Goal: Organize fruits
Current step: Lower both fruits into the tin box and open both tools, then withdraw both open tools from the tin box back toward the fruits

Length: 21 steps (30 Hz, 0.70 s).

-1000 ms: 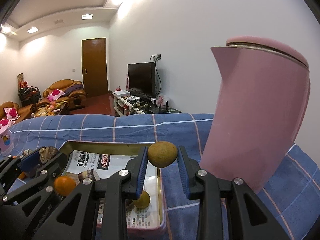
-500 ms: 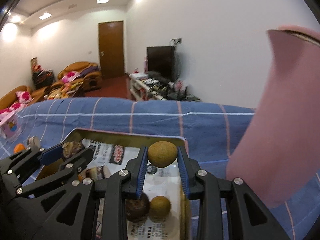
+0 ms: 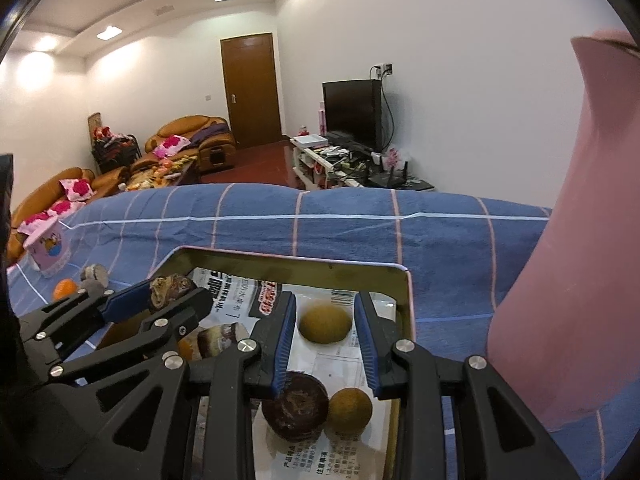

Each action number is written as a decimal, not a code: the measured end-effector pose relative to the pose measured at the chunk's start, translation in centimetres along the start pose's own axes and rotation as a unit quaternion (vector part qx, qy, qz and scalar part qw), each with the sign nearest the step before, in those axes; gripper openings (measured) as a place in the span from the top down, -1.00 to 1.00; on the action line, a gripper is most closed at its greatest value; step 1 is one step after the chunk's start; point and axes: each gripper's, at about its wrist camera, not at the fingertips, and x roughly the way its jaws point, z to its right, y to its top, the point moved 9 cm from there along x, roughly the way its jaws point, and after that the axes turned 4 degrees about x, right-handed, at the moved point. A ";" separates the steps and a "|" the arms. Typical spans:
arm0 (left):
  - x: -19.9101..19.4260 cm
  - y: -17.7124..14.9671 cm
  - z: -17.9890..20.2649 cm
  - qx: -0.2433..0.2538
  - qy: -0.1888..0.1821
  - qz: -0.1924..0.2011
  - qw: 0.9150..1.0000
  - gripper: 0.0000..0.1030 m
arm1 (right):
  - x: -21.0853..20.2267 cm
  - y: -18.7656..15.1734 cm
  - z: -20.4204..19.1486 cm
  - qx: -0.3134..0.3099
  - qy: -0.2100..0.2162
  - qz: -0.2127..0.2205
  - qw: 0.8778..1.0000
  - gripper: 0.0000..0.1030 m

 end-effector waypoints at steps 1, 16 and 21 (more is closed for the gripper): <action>-0.1 0.0 0.0 -0.001 0.001 0.001 1.000 0.18 | -0.1 0.0 -0.1 0.001 0.004 0.002 1.000 0.36; -1.9 0.2 -1.3 -0.008 0.046 0.039 0.998 -1.00 | -2.3 0.9 2.8 0.078 0.009 0.058 0.995 -0.30; -3.4 0.9 -0.4 0.042 0.082 0.082 0.992 -1.00 | -4.6 2.0 3.2 0.083 -0.003 0.118 0.990 -0.53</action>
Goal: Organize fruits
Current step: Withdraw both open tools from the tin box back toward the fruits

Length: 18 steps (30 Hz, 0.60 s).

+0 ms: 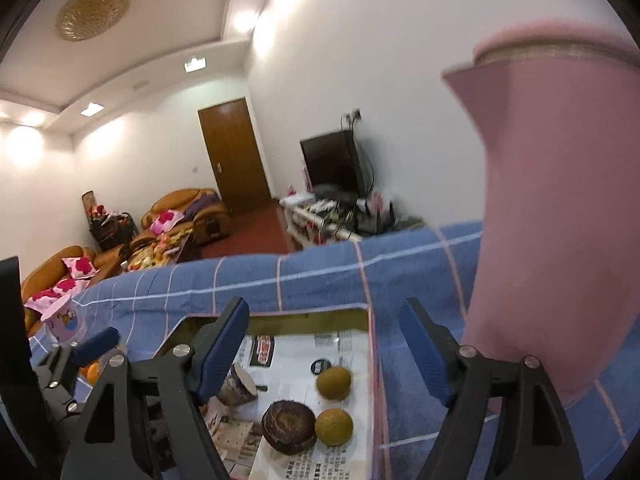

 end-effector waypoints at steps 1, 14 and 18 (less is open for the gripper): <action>-0.1 0.1 -0.1 0.001 0.004 0.004 1.000 -1.00 | -0.2 0.2 0.0 -0.002 -0.005 0.005 1.000 -0.54; -2.6 1.1 -2.9 -0.016 0.036 0.076 0.996 -1.00 | -3.8 2.4 1.4 0.020 -0.048 0.115 0.992 -0.70; -3.0 0.9 -3.1 -0.019 0.012 0.077 0.997 -1.00 | -3.7 1.9 1.1 0.016 -0.053 0.106 0.993 -0.70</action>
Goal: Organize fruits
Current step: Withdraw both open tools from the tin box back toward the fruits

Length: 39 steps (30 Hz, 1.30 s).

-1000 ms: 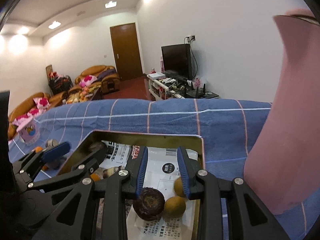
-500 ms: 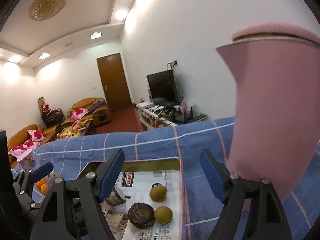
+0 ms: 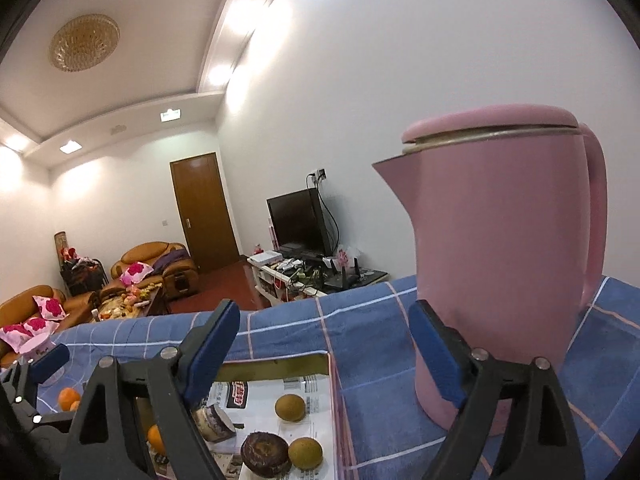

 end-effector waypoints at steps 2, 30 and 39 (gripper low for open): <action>-0.1 -0.3 -0.4 -0.002 -0.001 -0.006 1.000 -1.00 | -0.3 0.0 0.0 -0.002 -0.005 0.002 1.000 -0.70; -2.1 -2.9 -7.6 -0.044 0.016 -0.018 0.999 -1.00 | -4.8 -1.4 -1.4 -0.001 -0.047 0.004 0.999 -0.70; -2.0 -3.6 -8.9 -0.046 0.015 -0.031 0.998 -1.00 | -5.0 -2.6 -2.9 0.032 -0.045 -0.019 0.998 -0.70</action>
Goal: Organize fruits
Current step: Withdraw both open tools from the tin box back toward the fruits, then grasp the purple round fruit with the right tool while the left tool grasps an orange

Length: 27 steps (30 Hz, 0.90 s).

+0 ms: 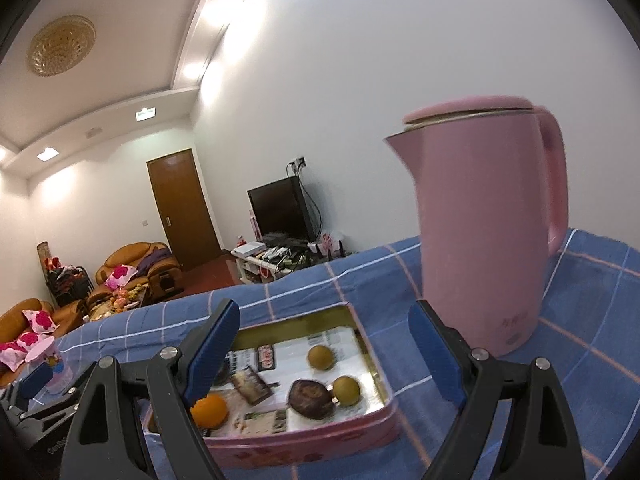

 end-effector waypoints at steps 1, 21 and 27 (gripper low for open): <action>0.0 -0.1 -0.2 0.000 0.000 -0.001 1.000 -1.00 | 0.0 -0.2 -0.4 -0.002 0.001 -0.002 1.000 -0.70; 1.3 -0.8 -8.2 -0.003 0.049 -0.017 0.999 -1.00 | 0.5 -3.2 -8.3 -0.028 0.045 -0.026 0.998 -0.70; 2.6 -1.8 -13.3 -0.028 0.088 -0.048 0.995 -1.00 | 0.9 -4.5 -11.3 -0.053 0.058 -0.043 0.996 -0.70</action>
